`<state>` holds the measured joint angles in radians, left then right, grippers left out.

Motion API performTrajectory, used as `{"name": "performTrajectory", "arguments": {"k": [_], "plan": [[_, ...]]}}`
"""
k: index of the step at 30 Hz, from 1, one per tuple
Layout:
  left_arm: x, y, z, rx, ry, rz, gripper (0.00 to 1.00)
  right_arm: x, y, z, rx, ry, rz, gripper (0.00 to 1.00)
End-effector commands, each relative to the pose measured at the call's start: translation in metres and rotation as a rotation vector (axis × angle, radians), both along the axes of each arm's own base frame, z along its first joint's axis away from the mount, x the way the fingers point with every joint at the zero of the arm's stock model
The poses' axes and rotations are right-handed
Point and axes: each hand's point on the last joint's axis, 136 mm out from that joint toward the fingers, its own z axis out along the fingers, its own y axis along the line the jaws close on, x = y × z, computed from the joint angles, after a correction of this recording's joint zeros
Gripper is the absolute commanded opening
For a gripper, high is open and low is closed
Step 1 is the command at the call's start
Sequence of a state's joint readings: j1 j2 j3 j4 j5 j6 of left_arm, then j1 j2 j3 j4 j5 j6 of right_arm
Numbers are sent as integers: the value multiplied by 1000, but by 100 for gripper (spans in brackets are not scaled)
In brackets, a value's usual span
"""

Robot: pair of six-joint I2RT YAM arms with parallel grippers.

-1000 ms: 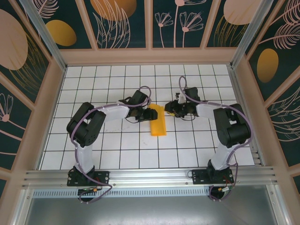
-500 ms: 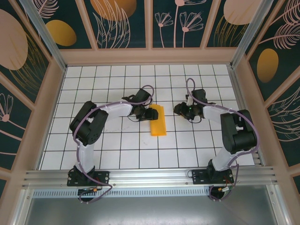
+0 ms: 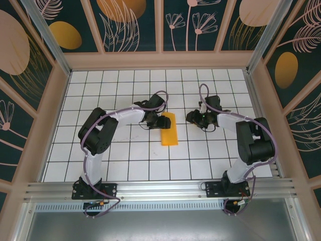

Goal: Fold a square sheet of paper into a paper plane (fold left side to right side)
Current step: First fold in half a square sheet of paper at the center of the table.

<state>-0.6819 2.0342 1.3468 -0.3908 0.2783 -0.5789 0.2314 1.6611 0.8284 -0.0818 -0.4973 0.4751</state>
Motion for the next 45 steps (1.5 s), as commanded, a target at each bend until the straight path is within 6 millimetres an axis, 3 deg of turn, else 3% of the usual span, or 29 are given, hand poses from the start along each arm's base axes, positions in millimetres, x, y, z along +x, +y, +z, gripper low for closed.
{"name": "performTrajectory", "arguments": {"k": [1,45], "plan": [[-7,-9,-31,31,20,-51,59,-7,-1,1,0,1,20,41],[-9,-22,-53,88,47,-139,63,-14,4,6,17,-2,35,41]]}}
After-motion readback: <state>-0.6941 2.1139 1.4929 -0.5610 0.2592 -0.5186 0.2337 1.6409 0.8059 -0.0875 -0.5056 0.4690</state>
